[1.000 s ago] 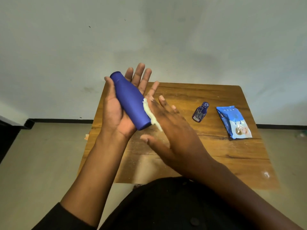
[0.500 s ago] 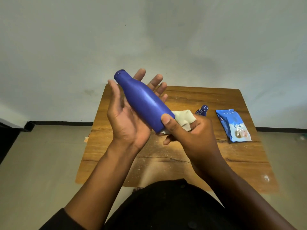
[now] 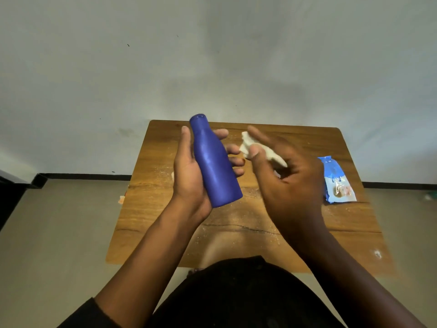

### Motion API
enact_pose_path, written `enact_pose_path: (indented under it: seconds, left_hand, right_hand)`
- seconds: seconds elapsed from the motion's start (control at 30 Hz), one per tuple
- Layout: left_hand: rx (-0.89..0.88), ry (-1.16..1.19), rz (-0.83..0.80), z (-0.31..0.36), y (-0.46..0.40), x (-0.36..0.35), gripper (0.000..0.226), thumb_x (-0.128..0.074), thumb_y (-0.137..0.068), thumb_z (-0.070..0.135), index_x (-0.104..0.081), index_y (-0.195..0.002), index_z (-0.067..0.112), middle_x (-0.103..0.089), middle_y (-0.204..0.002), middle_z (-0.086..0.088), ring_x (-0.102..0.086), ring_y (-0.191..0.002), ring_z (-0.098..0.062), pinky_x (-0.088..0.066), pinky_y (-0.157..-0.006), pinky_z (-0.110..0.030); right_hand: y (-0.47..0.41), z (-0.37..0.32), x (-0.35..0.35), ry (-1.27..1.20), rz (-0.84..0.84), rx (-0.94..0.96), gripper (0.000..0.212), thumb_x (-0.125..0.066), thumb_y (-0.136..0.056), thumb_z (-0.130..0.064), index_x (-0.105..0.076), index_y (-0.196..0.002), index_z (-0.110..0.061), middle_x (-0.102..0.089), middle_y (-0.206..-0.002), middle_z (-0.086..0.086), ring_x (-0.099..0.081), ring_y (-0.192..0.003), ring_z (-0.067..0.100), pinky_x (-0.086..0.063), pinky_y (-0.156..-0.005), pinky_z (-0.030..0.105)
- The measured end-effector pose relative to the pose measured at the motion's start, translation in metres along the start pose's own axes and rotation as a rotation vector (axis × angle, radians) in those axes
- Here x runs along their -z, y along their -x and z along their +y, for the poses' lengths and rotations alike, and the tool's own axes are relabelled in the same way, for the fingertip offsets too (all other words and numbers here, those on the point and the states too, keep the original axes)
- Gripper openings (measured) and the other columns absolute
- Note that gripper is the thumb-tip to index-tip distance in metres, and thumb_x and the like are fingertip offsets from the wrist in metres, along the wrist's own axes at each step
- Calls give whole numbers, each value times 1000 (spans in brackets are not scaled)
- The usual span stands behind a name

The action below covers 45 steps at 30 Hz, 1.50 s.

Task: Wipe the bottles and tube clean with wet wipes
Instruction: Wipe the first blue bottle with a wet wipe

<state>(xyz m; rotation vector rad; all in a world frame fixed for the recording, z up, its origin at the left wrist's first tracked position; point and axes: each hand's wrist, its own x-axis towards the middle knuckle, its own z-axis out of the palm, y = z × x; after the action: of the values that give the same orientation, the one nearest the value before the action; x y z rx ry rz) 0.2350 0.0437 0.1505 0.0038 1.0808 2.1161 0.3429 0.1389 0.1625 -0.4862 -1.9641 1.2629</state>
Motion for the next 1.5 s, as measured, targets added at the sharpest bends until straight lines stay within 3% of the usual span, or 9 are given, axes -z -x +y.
enact_pose_path:
  seconds: [0.13,0.3,0.47,0.8,1.03,1.13,1.27,1.4,1.5]
  left_hand:
    - [65,-19,63,-5,3,-5,58,-39,-105,59,-68,-105,9,-71,-87,-9,-71,-77,-20,-61,-70,-30]
    - [17,111,193,12,-4,3,56,-34,-107,57,-60,-103,8,-71,-90,-18,-74,-89,-34,-61,-89,-45]
    - [48,-22,141,13,-3,7,62,-31,-105,62,-60,-111,8,-72,-98,-19,-75,-88,-33,-63,-77,-40]
    - [11,-354,12,7,5,-5,77,-15,-96,77,-44,-154,35,-51,-156,3,-52,-141,-18,-39,-119,-50]
    - [-28,-575,-36,3,9,-3,81,-3,-99,70,-65,-131,29,-78,-114,2,-74,-108,-12,-58,-98,-33]
    - [-13,-525,-6,2,6,-2,79,-9,-96,75,-59,-141,34,-75,-124,-3,-73,-111,-15,-60,-95,-36]
    - [-31,-478,12,8,4,-2,97,0,-96,73,-67,-130,11,-77,-111,-16,-74,-107,-26,-61,-94,-40]
    - [-63,-462,0,4,5,-11,84,-3,-99,69,-67,-127,21,-79,-112,1,-74,-108,-11,-61,-90,-30]
    - [-125,-528,-9,0,6,-16,78,-2,-101,66,-63,-133,30,-73,-127,5,-68,-121,-11,-51,-110,-38]
  right_hand:
    - [6,17,-12,410,-189,456,41,-56,-93,-6,-71,-132,-7,-67,-141,11,-63,-133,22,-50,-112,37]
    - [26,20,-15,667,-705,438,74,-30,-108,-56,-16,-167,-12,-10,-176,6,-6,-163,15,-11,-132,52]
    - [24,16,-12,674,-870,436,81,-18,-106,-65,5,-167,-18,14,-176,-2,16,-161,11,6,-131,53]
    - [-11,7,-26,792,-646,384,101,-8,-94,-79,13,-165,-10,24,-173,8,23,-160,22,5,-129,60]
    - [-21,0,-20,908,-539,365,90,6,-99,-68,1,-167,-10,13,-176,8,16,-162,26,1,-129,62]
    - [-11,0,-18,925,-637,412,92,3,-98,-71,3,-167,-10,13,-176,8,19,-161,24,2,-130,61]
    - [11,1,-15,807,-699,430,95,9,-97,-71,-6,-167,-9,2,-176,8,12,-163,23,0,-130,60]
    - [6,4,-15,846,-524,416,89,4,-101,-67,-10,-167,-9,3,-176,11,11,-163,30,-2,-129,64]
    - [-6,4,-17,821,-327,365,79,-8,-105,-62,-24,-166,-16,-5,-175,13,-5,-162,35,-11,-127,61]
